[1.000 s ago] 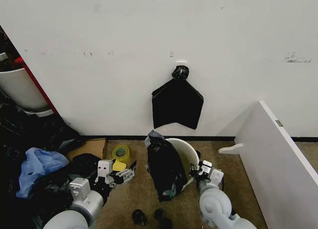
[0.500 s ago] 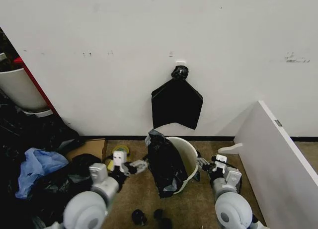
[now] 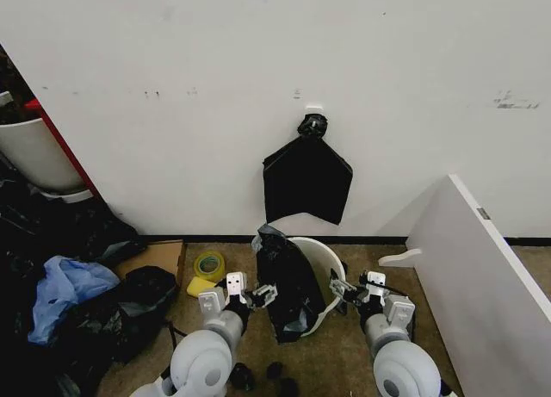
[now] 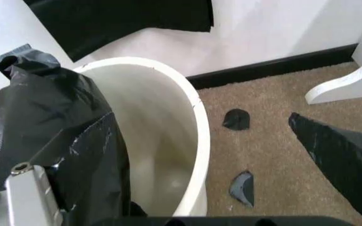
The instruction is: Place the garbage bag over the trash bin.
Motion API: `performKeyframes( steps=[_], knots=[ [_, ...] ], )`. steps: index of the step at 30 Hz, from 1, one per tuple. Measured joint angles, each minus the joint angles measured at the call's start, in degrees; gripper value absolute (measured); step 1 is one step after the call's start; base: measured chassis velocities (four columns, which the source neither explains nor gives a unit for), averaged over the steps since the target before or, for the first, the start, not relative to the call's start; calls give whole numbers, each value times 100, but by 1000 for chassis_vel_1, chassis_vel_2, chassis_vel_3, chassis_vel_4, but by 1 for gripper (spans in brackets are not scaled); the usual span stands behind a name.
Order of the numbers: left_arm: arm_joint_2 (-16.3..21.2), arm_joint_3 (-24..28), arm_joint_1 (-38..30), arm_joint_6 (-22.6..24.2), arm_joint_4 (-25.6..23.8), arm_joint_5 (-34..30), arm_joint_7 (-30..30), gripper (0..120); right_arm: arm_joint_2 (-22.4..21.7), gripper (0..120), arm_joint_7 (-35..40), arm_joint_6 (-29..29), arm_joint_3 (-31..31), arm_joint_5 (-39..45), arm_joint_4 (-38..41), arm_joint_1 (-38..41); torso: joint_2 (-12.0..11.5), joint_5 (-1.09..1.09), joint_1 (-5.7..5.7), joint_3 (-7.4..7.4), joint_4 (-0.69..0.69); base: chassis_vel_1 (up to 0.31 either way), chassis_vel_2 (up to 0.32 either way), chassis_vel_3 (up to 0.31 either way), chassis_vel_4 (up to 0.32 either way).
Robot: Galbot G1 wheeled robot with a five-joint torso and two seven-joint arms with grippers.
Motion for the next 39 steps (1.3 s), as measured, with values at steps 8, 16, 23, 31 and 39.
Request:
performKeyframes(
  steps=[8, 16, 23, 31, 39],
  knots=[
    [-371, 269, -552, 124, 551, -74, -346, 84, -10, 100, 34, -80, -6, 52, 69, 14, 0, 0, 0, 0, 0, 0, 0, 0, 0],
    [-611, 488, -945, 412, 973, -293, -861, 84, 7, 100, 62, -116, -19, 128, -7, 69, 0, 0, 0, 0, -1, 0, 0, 0, 0],
    [-776, 590, -1205, 612, 1405, -551, -1264, 77, -1, 100, 70, -135, -49, 219, -79, 166, 0, -1, 0, 0, 0, 0, 0, 0, 0],
    [-843, 600, -1391, 609, 1726, -731, -1260, 47, -15, 100, 67, -136, -100, 286, -134, 231, 0, -1, 0, 0, 0, 0, 0, 0, 0],
    [-894, 614, -1501, 634, 1895, -793, -1245, 18, 0, 100, 65, -136, -169, 288, -140, 250, 0, 0, 0, -1, 0, 0, 0, 0, 0]
  ],
)
